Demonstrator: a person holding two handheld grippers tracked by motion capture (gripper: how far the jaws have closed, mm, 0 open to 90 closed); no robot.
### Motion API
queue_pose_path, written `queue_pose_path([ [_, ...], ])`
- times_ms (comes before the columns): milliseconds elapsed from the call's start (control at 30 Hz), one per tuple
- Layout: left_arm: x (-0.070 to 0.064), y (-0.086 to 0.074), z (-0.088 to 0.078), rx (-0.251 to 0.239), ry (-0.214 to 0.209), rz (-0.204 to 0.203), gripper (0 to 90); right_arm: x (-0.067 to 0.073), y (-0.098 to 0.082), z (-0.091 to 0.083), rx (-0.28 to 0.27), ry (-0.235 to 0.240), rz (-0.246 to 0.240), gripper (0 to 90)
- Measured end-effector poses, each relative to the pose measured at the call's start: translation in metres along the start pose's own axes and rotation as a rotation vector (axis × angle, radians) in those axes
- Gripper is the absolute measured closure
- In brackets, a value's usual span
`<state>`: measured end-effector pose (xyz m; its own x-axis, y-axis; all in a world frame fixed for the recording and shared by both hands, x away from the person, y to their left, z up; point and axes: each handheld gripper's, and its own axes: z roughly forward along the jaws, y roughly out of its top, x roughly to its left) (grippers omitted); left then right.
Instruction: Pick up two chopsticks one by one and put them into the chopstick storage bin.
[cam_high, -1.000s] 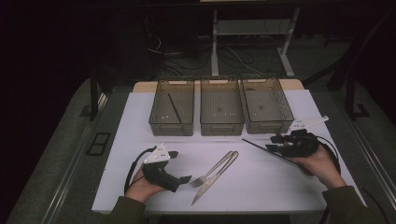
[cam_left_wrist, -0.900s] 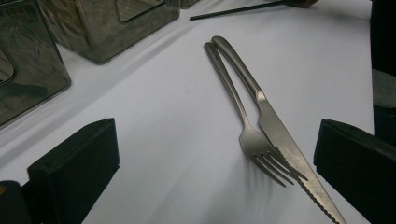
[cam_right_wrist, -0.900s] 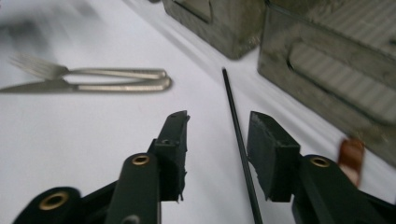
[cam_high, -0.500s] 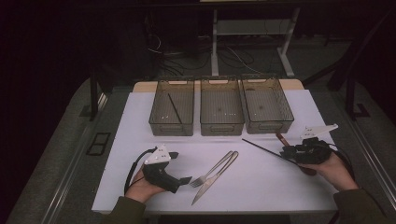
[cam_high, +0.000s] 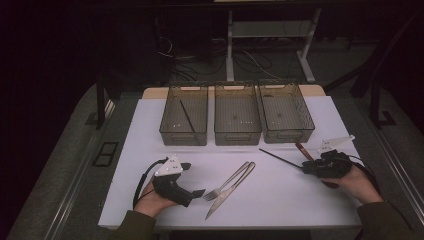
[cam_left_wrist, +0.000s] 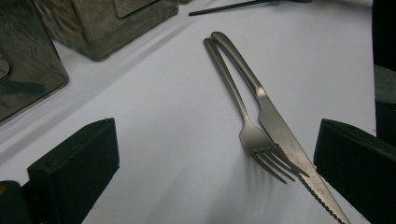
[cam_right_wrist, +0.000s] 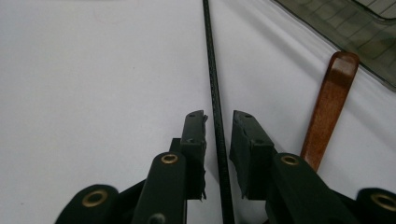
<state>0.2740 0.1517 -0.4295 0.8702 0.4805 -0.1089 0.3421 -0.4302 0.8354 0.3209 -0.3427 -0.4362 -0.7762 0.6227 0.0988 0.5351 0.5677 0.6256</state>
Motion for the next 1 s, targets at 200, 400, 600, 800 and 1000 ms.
queue_pose_path([
  [200, -0.0002, 0.0, -0.0002, -0.002, 0.0, 0.001, 0.0, -0.0005, -0.0017, 0.0038, 0.028, -0.018, -0.016, 75.3],
  [400, 0.0006, 0.0, -0.0002, -0.002, 0.001, 0.001, 0.0, -0.0015, -0.0031, 0.0043, 0.03, -0.012, -0.027, 80.7],
  [600, 0.0005, 0.0004, 0.0006, 0.0, -0.001, 0.007, 0.0, -0.0008, -0.0041, 0.0034, 0.035, -0.012, -0.031, 83.6],
  [800, 0.0004, 0.0008, -0.0002, -0.005, 0.0, 0.004, 0.0, -0.0005, -0.0037, 0.0008, 0.023, -0.003, -0.021, 84.3],
  [1000, -0.0001, 0.001, -0.0001, -0.007, 0.001, 0.007, 0.0, 0.0018, -0.0027, -0.0049, -0.005, 0.023, -0.011, 84.4],
])
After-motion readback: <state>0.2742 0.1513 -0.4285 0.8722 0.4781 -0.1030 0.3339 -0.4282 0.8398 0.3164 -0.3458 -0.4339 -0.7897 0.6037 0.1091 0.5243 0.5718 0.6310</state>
